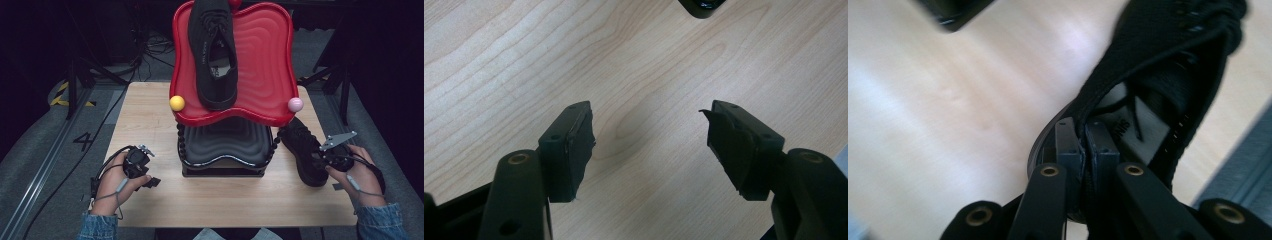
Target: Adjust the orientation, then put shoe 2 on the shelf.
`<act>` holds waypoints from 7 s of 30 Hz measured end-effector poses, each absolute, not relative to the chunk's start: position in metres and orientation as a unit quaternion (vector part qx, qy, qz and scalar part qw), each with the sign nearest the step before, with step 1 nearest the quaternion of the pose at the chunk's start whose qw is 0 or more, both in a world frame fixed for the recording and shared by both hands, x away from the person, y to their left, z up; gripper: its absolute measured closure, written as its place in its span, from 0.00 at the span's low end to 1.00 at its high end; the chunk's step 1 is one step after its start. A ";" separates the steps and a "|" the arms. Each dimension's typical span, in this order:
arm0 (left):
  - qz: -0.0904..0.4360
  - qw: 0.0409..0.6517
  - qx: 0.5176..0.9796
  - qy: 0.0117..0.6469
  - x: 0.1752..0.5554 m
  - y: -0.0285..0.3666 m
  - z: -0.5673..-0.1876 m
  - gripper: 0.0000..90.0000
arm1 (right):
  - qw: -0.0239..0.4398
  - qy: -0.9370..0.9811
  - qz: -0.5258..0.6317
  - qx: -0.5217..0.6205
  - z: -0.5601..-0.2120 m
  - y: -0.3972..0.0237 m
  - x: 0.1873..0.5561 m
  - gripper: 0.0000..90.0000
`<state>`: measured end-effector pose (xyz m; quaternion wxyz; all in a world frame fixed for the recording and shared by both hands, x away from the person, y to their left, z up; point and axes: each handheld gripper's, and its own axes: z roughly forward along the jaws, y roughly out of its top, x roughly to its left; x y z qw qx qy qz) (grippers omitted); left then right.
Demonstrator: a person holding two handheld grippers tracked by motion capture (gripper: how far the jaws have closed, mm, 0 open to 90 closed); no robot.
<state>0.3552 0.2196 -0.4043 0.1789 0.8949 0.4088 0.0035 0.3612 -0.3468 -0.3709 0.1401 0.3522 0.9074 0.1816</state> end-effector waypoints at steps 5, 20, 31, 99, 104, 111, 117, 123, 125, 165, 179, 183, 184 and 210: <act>0.006 0.179 0.897 0.404 0.359 0.216 -0.403 0.40 | 0.071 0.926 0.168 0.330 -0.363 -0.340 0.338 0.96; -0.002 0.178 0.898 0.403 0.360 0.215 -0.406 0.40 | 0.037 0.909 0.167 0.381 -0.394 -0.330 0.349 0.79; -0.001 0.181 0.897 0.404 0.361 0.217 -0.407 0.40 | 0.028 0.911 0.162 0.377 -0.410 -0.327 0.352 0.86; -0.009 0.179 0.896 0.405 0.358 0.223 -0.411 0.40 | 0.074 0.892 0.233 0.381 -0.223 -0.324 0.370 0.97; -0.010 0.181 0.895 0.407 0.357 0.223 -0.410 0.40 | 0.077 0.891 0.236 0.379 -0.206 -0.322 0.369 0.97; -0.014 0.180 0.895 0.408 0.358 0.223 -0.412 0.40 | 0.093 0.891 0.237 0.377 -0.182 -0.319 0.369 0.97; -0.014 0.181 0.894 0.409 0.358 0.224 -0.412 0.40 | 0.099 0.890 0.243 0.374 -0.165 -0.318 0.370 0.97; -0.017 0.180 0.893 0.412 0.358 0.224 -0.412 0.39 | 0.107 0.889 0.243 0.374 -0.151 -0.318 0.371 0.97; -0.017 0.181 0.893 0.412 0.358 0.224 -0.412 0.39 | 0.108 0.888 0.243 0.375 -0.148 -0.318 0.371 0.97; -0.013 0.184 0.891 0.415 0.347 0.230 -0.411 0.39 | 0.155 0.899 0.264 0.313 -0.050 -0.243 0.366 0.96; -0.008 0.184 0.888 0.421 0.338 0.240 -0.412 0.39 | 0.159 0.915 0.254 0.270 -0.045 -0.192 0.377 0.96; -0.010 0.185 0.886 0.426 0.336 0.241 -0.412 0.38 | 0.157 0.916 0.252 0.269 -0.046 -0.183 0.381 0.96; -0.007 0.183 0.887 0.425 0.336 0.242 -0.412 0.38 | 0.157 0.916 0.252 0.268 -0.047 -0.181 0.383 0.96; -0.011 0.185 0.885 0.426 0.334 0.242 -0.413 0.38 | 0.167 0.920 0.241 0.258 -0.061 -0.137 0.388 0.92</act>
